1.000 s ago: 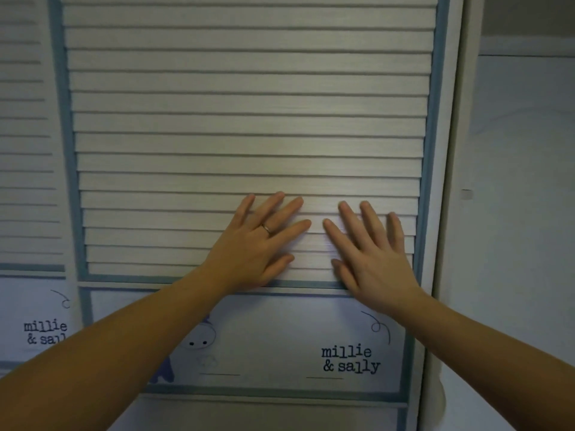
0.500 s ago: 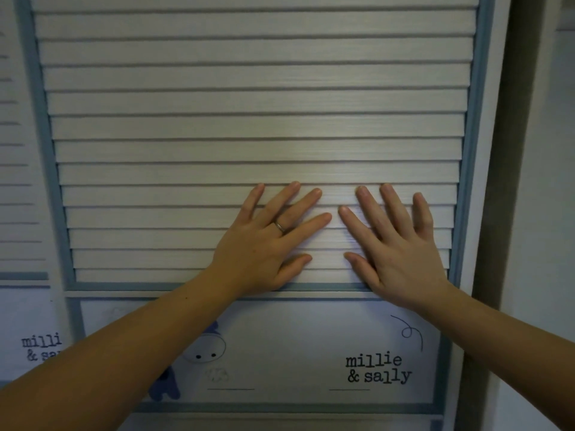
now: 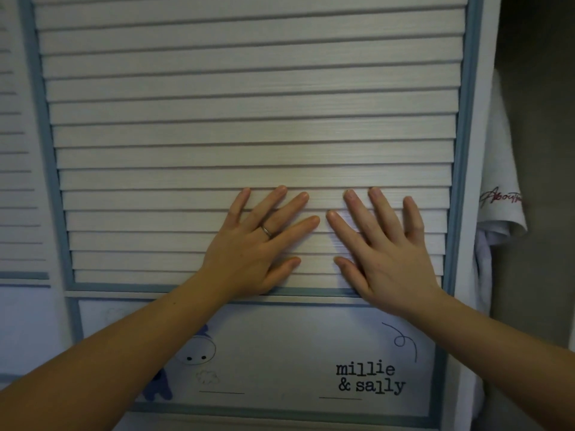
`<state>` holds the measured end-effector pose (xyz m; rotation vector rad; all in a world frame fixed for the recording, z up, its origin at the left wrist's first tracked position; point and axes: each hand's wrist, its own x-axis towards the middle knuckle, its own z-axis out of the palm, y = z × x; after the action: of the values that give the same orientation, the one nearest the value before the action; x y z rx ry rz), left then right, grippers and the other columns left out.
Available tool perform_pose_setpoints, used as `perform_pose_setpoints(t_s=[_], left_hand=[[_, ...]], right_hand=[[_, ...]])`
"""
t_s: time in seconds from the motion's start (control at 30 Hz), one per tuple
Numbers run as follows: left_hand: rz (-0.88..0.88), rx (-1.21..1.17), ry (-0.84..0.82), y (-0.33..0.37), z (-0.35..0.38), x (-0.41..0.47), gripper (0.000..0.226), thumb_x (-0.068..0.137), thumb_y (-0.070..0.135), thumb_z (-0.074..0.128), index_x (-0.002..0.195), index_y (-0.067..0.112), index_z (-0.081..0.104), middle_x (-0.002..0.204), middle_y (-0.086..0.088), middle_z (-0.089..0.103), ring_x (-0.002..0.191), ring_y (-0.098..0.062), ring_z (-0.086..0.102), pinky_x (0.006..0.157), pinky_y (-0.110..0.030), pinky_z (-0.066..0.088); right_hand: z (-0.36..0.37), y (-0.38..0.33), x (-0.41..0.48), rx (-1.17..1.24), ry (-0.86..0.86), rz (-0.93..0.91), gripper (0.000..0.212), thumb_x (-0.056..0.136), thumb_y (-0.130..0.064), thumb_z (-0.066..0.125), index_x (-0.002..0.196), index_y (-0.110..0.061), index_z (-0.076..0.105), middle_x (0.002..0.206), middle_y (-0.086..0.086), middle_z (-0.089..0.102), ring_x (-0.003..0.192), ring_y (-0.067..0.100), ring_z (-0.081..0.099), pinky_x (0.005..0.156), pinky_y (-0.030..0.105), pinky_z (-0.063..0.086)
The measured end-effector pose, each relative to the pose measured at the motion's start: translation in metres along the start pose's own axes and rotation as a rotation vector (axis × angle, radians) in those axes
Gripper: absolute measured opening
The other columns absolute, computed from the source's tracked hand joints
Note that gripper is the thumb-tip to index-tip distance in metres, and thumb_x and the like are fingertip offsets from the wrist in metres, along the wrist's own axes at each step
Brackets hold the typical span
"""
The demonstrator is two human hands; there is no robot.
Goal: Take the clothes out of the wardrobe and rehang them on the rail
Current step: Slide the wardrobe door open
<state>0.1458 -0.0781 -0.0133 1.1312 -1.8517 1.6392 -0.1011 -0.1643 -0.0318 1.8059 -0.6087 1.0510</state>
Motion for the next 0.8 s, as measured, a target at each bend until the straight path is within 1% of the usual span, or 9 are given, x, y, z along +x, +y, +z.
perform_pose_setpoints(t_s=[0.27,0.5,0.8], left_hand=[[-0.036,0.025,-0.002,-0.035,-0.007,-0.034,0.059,0.097,0.048,0.050,0.150,0.026,0.042,0.160,-0.004,0.032,0.149,-0.030,0.026,0.113,-0.065,0.023],[-0.111,0.033,-0.021,-0.062,-0.014,-0.066,0.057,0.097,0.046,0.050,0.150,0.027,0.042,0.161,-0.005,0.032,0.150,-0.030,0.025,0.114,-0.065,0.021],[-0.243,0.053,-0.061,-0.091,-0.022,-0.107,0.054,0.100,0.047,0.042,0.151,0.029,0.039,0.162,-0.006,0.028,0.151,-0.031,0.021,0.116,-0.063,0.017]], right_hand=[[0.005,-0.044,0.025,0.043,0.013,-0.003,0.064,0.097,-0.051,0.042,0.153,-0.022,0.029,0.161,0.010,0.020,0.148,0.037,0.015,0.111,0.067,0.019],[0.007,-0.084,0.048,0.080,0.003,-0.022,0.065,0.097,-0.051,0.041,0.153,-0.023,0.028,0.161,0.010,0.018,0.148,0.037,0.013,0.111,0.068,0.017],[0.010,-0.131,0.077,0.129,0.006,-0.086,0.065,0.096,-0.052,0.042,0.153,-0.024,0.029,0.161,0.010,0.018,0.148,0.039,0.013,0.112,0.066,0.016]])
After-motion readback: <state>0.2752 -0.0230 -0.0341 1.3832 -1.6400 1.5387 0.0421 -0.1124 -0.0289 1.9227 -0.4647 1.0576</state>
